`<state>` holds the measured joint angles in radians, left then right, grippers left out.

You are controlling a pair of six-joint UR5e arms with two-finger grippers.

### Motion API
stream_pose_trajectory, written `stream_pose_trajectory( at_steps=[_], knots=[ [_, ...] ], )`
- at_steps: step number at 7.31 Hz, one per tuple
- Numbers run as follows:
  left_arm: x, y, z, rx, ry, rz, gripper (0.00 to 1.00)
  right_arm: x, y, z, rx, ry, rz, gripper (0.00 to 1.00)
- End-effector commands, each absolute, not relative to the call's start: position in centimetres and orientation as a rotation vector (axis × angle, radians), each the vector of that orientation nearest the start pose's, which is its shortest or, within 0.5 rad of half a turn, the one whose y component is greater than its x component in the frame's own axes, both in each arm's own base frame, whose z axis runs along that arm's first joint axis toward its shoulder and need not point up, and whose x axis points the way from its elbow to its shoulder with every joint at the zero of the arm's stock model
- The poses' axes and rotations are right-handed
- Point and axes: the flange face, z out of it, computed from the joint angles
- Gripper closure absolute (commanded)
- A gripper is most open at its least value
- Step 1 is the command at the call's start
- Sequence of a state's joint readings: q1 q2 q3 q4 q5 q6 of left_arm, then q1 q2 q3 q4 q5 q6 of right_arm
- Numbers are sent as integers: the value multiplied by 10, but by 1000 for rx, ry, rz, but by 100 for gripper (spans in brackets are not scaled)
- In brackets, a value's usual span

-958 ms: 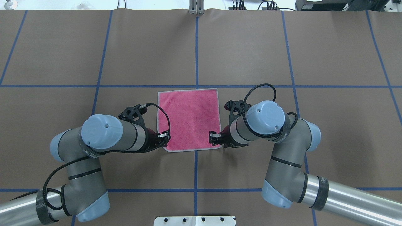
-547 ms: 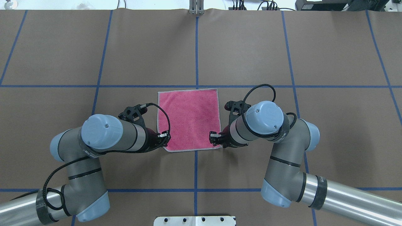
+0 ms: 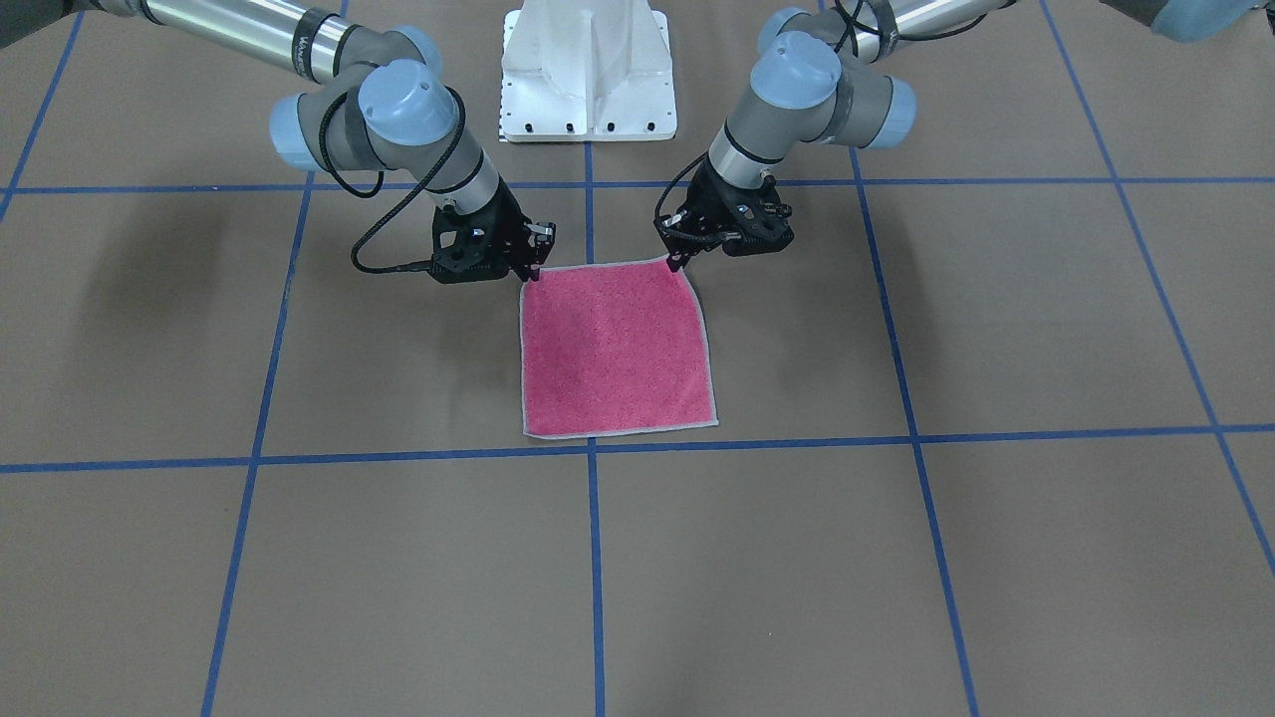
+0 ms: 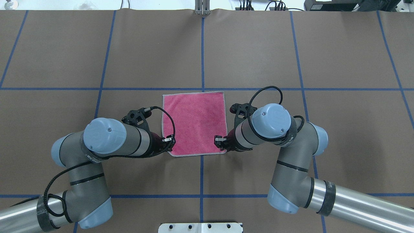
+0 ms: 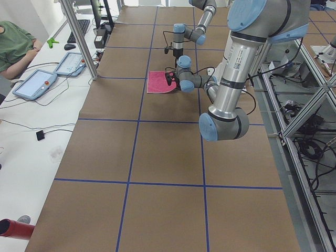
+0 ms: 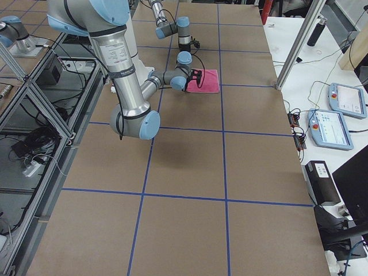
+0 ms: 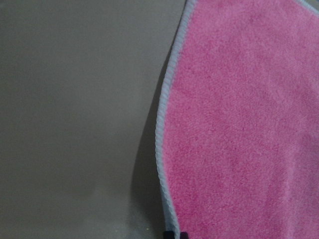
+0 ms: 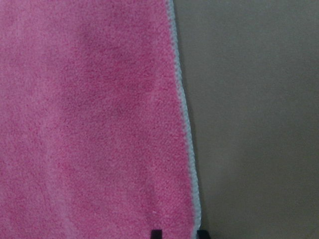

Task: Fold towel twice with both arms
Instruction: 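Lower the right gripper to the towel's other near corner and grasp it, then lift the near towel edge with both grippers and fold it away from the robot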

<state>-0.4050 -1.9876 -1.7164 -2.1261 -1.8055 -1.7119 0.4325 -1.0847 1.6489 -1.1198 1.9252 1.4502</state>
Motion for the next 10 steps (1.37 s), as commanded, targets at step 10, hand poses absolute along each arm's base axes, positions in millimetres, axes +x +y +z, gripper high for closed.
stream_pose_trajectory(
  at_steps=[10],
  knots=[
    [523,-345,273,-54,1185,-336,100,-513,-350,264,-51,-1138,66,100]
  ],
)
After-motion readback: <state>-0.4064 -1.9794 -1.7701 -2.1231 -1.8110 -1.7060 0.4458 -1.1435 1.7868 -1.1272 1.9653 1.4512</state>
